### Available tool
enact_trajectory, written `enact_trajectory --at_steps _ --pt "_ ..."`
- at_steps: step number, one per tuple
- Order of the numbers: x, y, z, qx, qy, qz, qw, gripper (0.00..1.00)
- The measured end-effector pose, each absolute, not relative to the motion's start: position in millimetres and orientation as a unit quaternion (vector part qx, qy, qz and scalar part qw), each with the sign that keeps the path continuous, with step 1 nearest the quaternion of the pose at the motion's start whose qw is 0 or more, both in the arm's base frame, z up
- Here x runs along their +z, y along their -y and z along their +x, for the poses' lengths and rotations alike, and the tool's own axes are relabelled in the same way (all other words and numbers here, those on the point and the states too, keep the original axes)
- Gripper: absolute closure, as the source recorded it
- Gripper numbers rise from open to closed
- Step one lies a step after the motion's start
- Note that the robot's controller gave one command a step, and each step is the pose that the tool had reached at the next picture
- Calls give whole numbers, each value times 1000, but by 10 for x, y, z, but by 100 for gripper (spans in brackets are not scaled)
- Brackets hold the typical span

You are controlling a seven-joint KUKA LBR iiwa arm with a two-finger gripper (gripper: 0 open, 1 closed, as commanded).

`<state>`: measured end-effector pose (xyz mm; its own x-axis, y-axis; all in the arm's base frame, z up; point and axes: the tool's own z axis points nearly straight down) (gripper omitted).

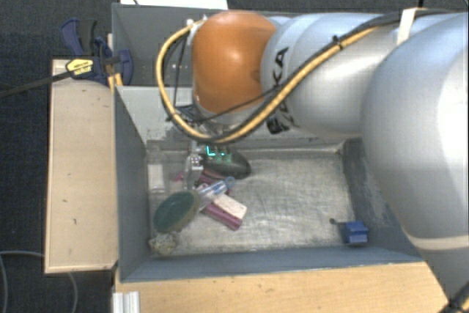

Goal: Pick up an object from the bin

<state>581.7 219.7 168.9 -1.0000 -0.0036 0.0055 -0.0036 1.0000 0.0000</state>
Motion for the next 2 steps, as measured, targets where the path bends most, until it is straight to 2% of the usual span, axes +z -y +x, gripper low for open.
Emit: enact_trajectory --at_steps 1,2 --pt "842 -1543 5510 1 999 54 3 0" --pt "879 -1584 5518 -1 999 52 1 100"
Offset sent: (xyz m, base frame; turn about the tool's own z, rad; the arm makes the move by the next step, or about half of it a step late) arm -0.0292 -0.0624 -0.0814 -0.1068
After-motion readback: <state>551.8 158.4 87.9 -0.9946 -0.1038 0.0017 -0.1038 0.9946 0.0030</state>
